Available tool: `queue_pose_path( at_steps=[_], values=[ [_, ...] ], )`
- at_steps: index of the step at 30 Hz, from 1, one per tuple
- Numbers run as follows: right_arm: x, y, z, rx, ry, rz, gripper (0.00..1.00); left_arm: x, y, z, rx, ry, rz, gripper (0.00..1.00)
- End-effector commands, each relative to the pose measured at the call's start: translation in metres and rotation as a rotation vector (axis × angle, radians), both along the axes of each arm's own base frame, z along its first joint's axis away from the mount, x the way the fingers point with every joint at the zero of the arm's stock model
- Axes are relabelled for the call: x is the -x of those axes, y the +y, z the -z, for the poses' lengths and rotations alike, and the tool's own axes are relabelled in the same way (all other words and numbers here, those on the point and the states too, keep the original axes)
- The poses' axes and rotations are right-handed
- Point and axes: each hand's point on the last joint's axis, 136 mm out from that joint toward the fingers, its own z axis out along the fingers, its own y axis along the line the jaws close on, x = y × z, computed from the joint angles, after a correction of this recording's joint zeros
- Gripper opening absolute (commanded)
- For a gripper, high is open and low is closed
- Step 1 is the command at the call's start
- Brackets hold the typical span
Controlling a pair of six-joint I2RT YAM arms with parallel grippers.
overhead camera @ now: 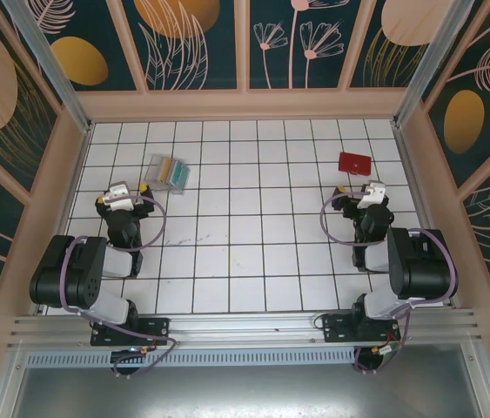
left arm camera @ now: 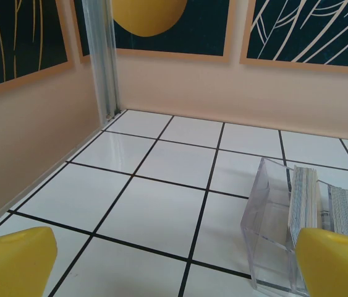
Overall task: Put the credit cards into the card holder
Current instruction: Move the card holder to the center of the table.
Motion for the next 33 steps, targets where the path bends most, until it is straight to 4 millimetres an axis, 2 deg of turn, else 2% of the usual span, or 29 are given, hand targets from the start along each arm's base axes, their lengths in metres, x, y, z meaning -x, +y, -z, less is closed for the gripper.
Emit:
queue_pose_path(
  at_steps=[1, 19, 23, 25, 27, 30, 32, 33],
  values=[
    [-0.005, 0.003, -0.007, 0.008, -0.021, -0.023, 0.99, 0.000, 0.003, -0.004, 0.013, -0.020, -0.010, 0.99],
    [-0.004, 0.004, -0.008, -0.019, -0.025, -0.060, 0.99, 0.004, 0.011, -0.009, 0.026, -0.034, -0.062, 0.99],
    [-0.005, -0.003, -0.026, -0.027, -0.027, -0.020, 0.99, 0.008, 0.000, -0.023, 0.011, -0.037, 0.004, 0.99],
    [-0.007, -0.002, -0.046, -0.026, -0.014, -0.018, 0.99, 0.011, 0.006, -0.032, 0.061, 0.001, -0.035, 0.99],
    [-0.008, -0.009, -0.072, -0.069, -0.006, 0.043, 0.99, 0.013, 0.000, -0.051, 0.079, 0.010, 0.002, 0.99],
    [-0.009, -0.043, -0.097, -0.254, 0.022, 0.275, 0.99, 0.015, 0.000, -0.082, 0.182, 0.005, -0.007, 0.99],
    [-0.008, -0.063, -0.098, -0.394, 0.093, 0.419, 0.99, 0.017, 0.017, -0.090, 0.349, 0.026, -0.148, 0.99],
    [-0.011, -0.065, -0.101, -0.441, 0.120, 0.427, 0.99, 0.019, 0.027, -0.091, 0.436, 0.054, -0.241, 0.99]
  ],
)
